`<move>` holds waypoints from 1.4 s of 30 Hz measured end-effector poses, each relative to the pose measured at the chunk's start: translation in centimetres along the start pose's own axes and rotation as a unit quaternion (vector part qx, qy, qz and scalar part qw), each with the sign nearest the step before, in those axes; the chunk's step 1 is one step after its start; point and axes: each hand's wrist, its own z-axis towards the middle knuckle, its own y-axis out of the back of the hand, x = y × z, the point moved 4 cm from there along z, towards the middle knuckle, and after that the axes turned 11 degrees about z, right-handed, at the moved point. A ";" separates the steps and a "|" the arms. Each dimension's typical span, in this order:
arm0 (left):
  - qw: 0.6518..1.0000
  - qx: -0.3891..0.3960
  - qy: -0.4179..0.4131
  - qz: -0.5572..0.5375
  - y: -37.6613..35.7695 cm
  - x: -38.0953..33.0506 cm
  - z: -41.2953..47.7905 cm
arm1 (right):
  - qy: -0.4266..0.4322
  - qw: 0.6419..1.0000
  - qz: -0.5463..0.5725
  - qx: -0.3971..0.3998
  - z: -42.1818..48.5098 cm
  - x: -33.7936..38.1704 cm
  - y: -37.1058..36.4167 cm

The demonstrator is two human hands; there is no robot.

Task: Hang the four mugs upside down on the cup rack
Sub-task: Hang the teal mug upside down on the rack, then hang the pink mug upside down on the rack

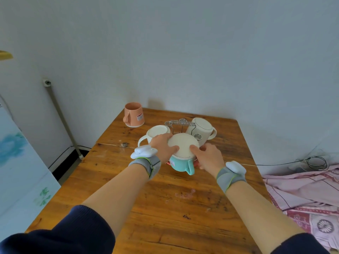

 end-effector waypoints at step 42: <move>0.938 -0.167 0.224 -0.203 7.7 15.7 19.7 | 0.333 0.790 -0.472 0.206 18.0 15.5 -19.2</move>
